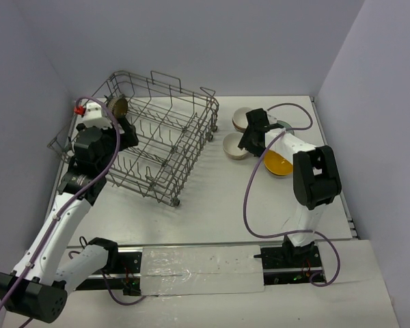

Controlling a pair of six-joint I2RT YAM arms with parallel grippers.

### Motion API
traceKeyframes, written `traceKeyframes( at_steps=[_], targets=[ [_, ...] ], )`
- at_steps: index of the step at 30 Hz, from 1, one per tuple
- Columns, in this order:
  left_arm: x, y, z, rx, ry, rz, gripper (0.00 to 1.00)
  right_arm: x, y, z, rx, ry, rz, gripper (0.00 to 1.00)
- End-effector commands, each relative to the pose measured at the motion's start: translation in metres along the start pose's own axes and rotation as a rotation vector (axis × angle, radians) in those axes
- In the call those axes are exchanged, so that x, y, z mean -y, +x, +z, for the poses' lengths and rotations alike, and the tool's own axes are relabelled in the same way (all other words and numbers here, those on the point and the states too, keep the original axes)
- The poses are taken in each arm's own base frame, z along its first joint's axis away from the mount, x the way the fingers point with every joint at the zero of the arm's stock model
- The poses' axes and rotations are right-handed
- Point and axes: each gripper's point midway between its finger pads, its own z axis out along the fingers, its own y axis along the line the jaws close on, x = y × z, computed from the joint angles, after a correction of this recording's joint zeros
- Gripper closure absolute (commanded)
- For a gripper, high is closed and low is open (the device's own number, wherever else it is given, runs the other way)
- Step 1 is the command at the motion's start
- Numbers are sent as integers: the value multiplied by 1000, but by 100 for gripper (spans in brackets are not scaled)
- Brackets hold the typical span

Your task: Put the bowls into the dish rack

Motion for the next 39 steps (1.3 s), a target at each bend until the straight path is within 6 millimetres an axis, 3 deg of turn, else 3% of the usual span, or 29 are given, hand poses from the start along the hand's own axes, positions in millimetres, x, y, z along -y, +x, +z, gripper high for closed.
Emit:
traceKeyframes(
  at_steps=[1, 5, 9, 13, 18, 21, 23, 24, 25, 27, 28, 30, 31, 32, 34, 35, 37, 39],
  targets=[
    [13, -15, -3, 52, 46, -23, 2, -10, -27, -2, 81, -23, 44, 37],
    [23, -15, -3, 42, 87, -41, 2, -8, -27, 1, 96, -19, 38, 59],
    [49, -10, -6, -46, 189, -52, 1, -4, -31, -4, 118, -11, 26, 79],
    [77, -20, -15, -101, 245, -56, 1, -5, -40, -28, 185, -46, 26, 99],
    [114, -23, -29, -139, 321, -67, 1, -10, -50, -74, 291, -95, 4, 100],
    [148, -30, -39, -151, 387, -83, 1, -18, -61, -129, 399, -185, 6, 100],
    [171, -19, -40, -184, 409, -80, 1, -24, -58, -152, 442, -226, -16, 100],
    [181, -23, -42, -181, 422, -82, 1, -25, -62, -175, 484, -269, -12, 100],
    [196, -11, -40, -206, 428, -69, 1, -26, -59, -183, 501, -287, -20, 100],
    [221, -12, -46, -205, 471, -60, 1, -31, -54, -213, 557, -341, -26, 100],
    [231, -2, -40, -218, 464, -40, 1, -30, -52, -221, 573, -353, -22, 100],
    [247, -6, -40, -199, 468, -30, 1, -31, -48, -242, 606, -396, -8, 100],
    [261, 8, -39, -219, 477, 1, 1, -30, -45, -245, 607, -408, 0, 100],
    [268, 4, -38, -206, 476, 5, 1, -30, -43, -250, 613, -426, 4, 100],
    [284, 20, -36, -224, 478, 54, 2, -30, -39, -260, 625, -465, 15, 100],
    [287, 17, -33, -205, 456, 61, 3, -30, -38, -262, 626, -474, 18, 100],
    [297, 33, -30, -222, 439, 106, 8, -29, -36, -266, 632, -491, 23, 100],
    [301, 35, -26, -211, 410, 124, 12, -30, -35, -268, 632, -497, 23, 100]
  ],
)
